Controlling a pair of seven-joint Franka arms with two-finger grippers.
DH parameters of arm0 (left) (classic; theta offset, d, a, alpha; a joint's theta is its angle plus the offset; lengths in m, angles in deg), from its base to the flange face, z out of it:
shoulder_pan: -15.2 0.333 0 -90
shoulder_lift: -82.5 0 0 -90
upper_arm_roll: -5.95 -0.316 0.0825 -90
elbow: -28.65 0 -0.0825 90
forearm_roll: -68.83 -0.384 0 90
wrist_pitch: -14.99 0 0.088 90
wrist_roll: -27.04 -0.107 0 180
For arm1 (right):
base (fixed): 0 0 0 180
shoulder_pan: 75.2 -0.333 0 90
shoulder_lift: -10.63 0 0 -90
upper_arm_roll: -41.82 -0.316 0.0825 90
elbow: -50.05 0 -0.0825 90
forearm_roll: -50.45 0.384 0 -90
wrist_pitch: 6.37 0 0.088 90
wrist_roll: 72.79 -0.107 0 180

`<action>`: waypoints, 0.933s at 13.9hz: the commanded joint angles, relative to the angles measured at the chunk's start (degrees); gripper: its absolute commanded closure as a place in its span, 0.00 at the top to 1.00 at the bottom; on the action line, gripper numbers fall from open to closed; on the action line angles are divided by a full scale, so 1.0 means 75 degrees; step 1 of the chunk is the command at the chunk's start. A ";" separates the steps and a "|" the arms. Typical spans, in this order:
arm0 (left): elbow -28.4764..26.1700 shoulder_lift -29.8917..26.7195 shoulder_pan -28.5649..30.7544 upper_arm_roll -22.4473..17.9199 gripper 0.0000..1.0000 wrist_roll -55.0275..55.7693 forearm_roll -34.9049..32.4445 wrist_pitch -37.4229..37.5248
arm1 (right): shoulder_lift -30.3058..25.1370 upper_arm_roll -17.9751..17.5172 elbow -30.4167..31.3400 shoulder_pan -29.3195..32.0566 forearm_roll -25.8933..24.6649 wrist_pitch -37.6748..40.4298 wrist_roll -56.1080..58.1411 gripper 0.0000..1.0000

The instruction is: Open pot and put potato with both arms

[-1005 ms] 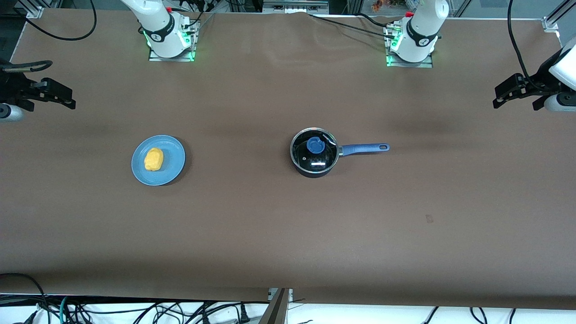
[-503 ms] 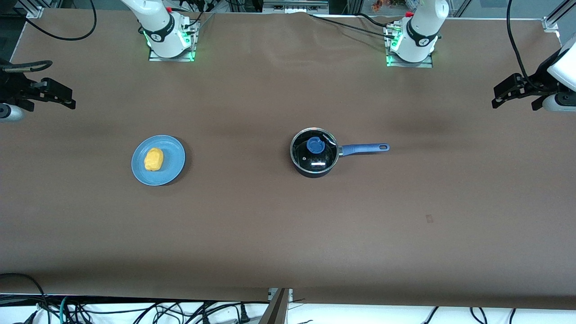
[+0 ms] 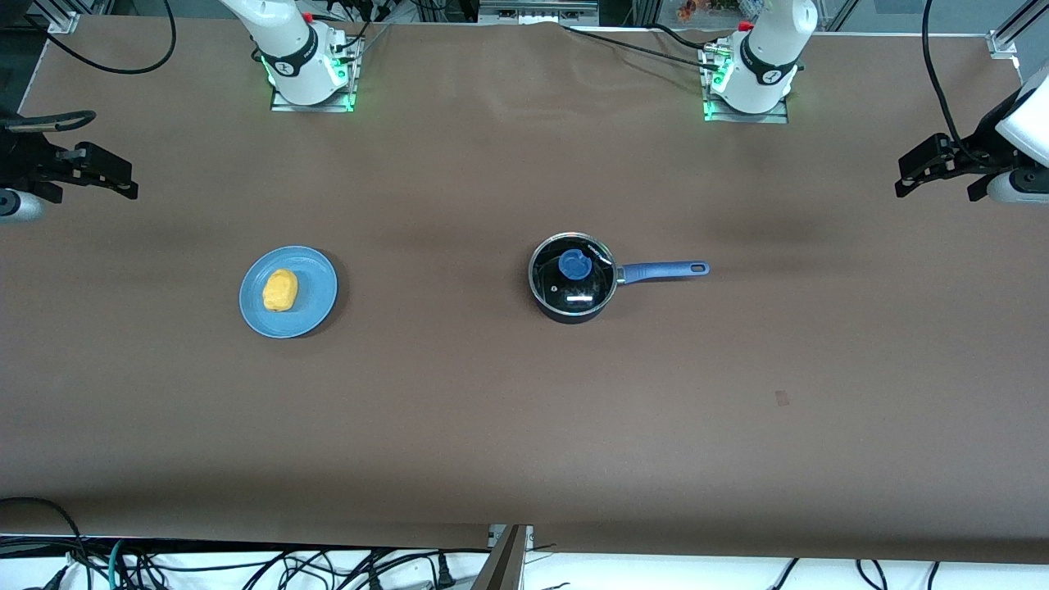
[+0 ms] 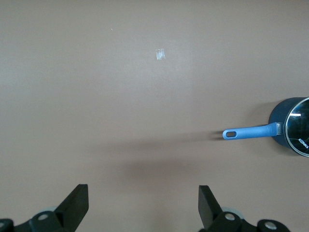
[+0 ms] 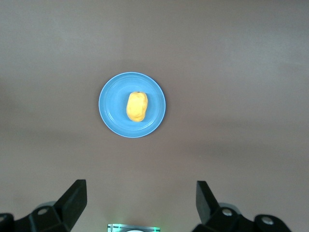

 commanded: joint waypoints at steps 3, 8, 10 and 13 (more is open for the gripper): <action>0.0112 0.0024 0.0066 0.0054 1.00 -0.0035 0.0049 0.0141 | 0.0007 -0.0025 -0.0033 0.0054 0.0039 -0.0025 0.0036 1.00; 0.0088 0.0036 0.0055 0.0066 1.00 0.0163 0.0061 0.0328 | 0.0007 -0.0037 -0.0021 0.0042 0.0039 -0.0025 0.0024 1.00; 0.0065 0.0036 0.0055 0.0066 1.00 0.0223 0.0061 0.0340 | 0.0240 -0.0037 -0.0021 0.0007 0.0027 -0.0165 -0.0046 1.00; 0.0065 0.0059 0.0043 0.0078 1.00 0.0304 0.0084 0.0352 | 0.0428 -0.0037 -0.0021 0.0042 0.0097 -0.0177 -0.0046 1.00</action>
